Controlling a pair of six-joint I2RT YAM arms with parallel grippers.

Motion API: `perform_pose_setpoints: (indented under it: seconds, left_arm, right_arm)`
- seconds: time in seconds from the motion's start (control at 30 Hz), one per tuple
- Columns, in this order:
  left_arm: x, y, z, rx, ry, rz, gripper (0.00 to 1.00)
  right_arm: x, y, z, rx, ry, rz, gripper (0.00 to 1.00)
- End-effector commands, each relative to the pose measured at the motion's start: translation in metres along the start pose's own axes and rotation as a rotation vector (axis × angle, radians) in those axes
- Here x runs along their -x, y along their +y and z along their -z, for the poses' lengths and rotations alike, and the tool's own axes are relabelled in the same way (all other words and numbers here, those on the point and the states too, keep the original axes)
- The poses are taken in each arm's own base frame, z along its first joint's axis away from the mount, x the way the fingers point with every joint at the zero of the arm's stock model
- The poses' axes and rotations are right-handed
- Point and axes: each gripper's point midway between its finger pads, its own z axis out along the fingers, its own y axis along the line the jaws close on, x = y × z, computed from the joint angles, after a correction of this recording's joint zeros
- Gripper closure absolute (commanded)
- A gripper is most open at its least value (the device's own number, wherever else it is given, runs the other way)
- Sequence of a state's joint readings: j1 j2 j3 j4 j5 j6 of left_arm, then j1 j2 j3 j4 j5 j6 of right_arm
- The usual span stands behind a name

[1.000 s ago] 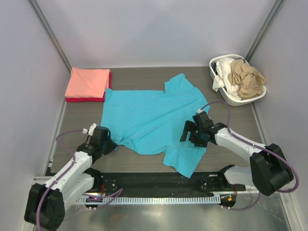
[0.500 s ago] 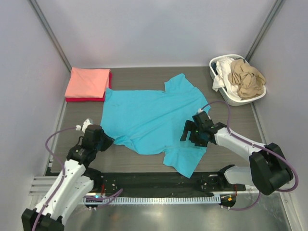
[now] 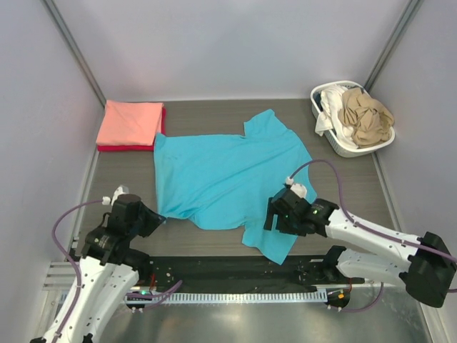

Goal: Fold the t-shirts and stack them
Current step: Flatten the tshirt out, then fold the tshirt

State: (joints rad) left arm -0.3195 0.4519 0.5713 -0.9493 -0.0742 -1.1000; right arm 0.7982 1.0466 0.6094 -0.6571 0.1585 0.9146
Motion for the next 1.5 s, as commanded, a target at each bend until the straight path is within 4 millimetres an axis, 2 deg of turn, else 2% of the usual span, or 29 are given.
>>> perform_pose_setpoints:
  seconds: [0.0, 0.03, 0.07, 0.17, 0.3, 0.43, 0.6, 0.63, 0.67, 0.73, 0.77, 0.83, 0.87, 0.93, 0.97, 1.0, 1.07, 1.1, 1.23, 1.27, 1.3, 1.33, 1.43, 1.47]
  left_arm:
    - [-0.003, 0.007, 0.02, 0.026, 0.019, -0.017, 1.0]
    - [0.0, 0.005, 0.026, 0.019, 0.007, -0.016, 1.0]
    - [0.002, 0.005, 0.029, 0.016, -0.004, -0.027, 1.0]
    - [0.008, 0.01, 0.036, 0.024, -0.041, -0.041, 1.0]
    - [0.005, 0.014, 0.035, 0.026, -0.035, -0.044, 1.0]
    - [0.005, 0.012, 0.036, 0.008, -0.037, -0.046, 1.0]
    - [0.004, 0.011, 0.035, -0.001, -0.035, -0.05, 1.0]
    - [0.004, 0.01, 0.035, -0.001, -0.035, -0.051, 1.0]
    - [0.004, 0.011, 0.035, 0.0, -0.033, -0.053, 1.0]
    - [0.005, 0.011, 0.036, -0.001, -0.037, -0.052, 1.0]
    - [0.005, 0.011, 0.036, -0.003, -0.04, -0.052, 1.0]
    - [0.006, 0.011, 0.036, 0.0, -0.045, -0.05, 1.0]
    - [0.006, 0.011, 0.037, -0.002, -0.048, -0.049, 1.0]
    - [0.008, 0.011, 0.037, 0.005, -0.051, -0.046, 1.0]
    - [0.009, 0.009, 0.036, 0.001, -0.056, -0.044, 1.0]
    - [0.01, 0.008, 0.036, 0.005, -0.059, -0.045, 1.0]
    - [0.012, 0.005, 0.032, 0.013, -0.054, -0.048, 1.0]
    - [0.013, 0.002, 0.03, 0.011, -0.053, -0.046, 1.0]
    - [0.018, -0.013, 0.016, -0.01, -0.047, -0.055, 1.0]
    - [0.022, -0.017, 0.009, -0.007, -0.057, -0.06, 1.0]
    - [0.023, -0.017, 0.003, 0.008, -0.058, -0.062, 1.0]
    - [0.025, -0.018, -0.002, 0.013, -0.06, -0.083, 1.0]
    - [0.034, -0.021, -0.02, 0.062, -0.073, -0.127, 1.0]
    - [0.04, -0.026, -0.025, 0.057, -0.086, -0.132, 1.0]
  right_arm:
    - [-0.027, -0.029, 0.016, -0.147, 0.004, -0.02, 0.12]
    - [-0.037, -0.034, 0.017, -0.163, 0.021, 0.009, 0.12]
    - [-0.053, -0.03, 0.02, -0.142, 0.063, 0.04, 0.13]
    - [-0.072, -0.03, 0.02, -0.151, 0.101, 0.024, 0.14]
    - [-0.099, -0.033, 0.02, -0.173, 0.141, 0.061, 0.16]
    - [-0.111, -0.038, 0.009, -0.201, 0.159, 0.071, 0.19]
    - [-0.107, -0.027, -0.006, -0.177, 0.117, 0.061, 0.34]
    - [-0.1, -0.027, -0.008, -0.182, 0.081, 0.064, 0.38]
    - [-0.098, -0.025, -0.008, -0.18, 0.07, 0.066, 0.49]
    - [-0.092, -0.019, -0.007, -0.165, 0.041, 0.05, 0.61]
    - [-0.087, -0.018, -0.006, -0.157, 0.014, 0.045, 0.73]
    - [-0.077, -0.01, 0.0, -0.114, -0.023, 0.013, 0.86]
    - [-0.069, -0.011, 0.003, -0.115, -0.061, -0.001, 0.98]
    - [-0.053, -0.003, 0.017, -0.07, -0.119, -0.063, 0.99]
    - [-0.047, -0.008, 0.023, -0.087, -0.14, -0.066, 0.99]
    - [-0.03, -0.001, 0.033, -0.066, -0.195, -0.087, 0.99]
    - [-0.013, 0.0, 0.046, -0.06, -0.241, -0.075, 0.99]
    - [-0.001, 0.01, 0.055, -0.038, -0.264, -0.079, 0.99]
    - [0.053, 0.008, 0.064, -0.1, -0.326, -0.085, 0.99]
    - [0.062, 0.006, 0.063, -0.12, -0.328, -0.037, 0.99]
    - [0.074, 0.011, 0.067, -0.11, -0.342, -0.029, 0.99]
    - [0.09, 0.011, 0.066, -0.107, -0.349, -0.062, 0.99]
    - [0.117, 0.018, 0.061, -0.119, -0.342, 0.001, 0.99]
    - [0.129, 0.013, 0.058, -0.146, -0.346, -0.004, 0.99]
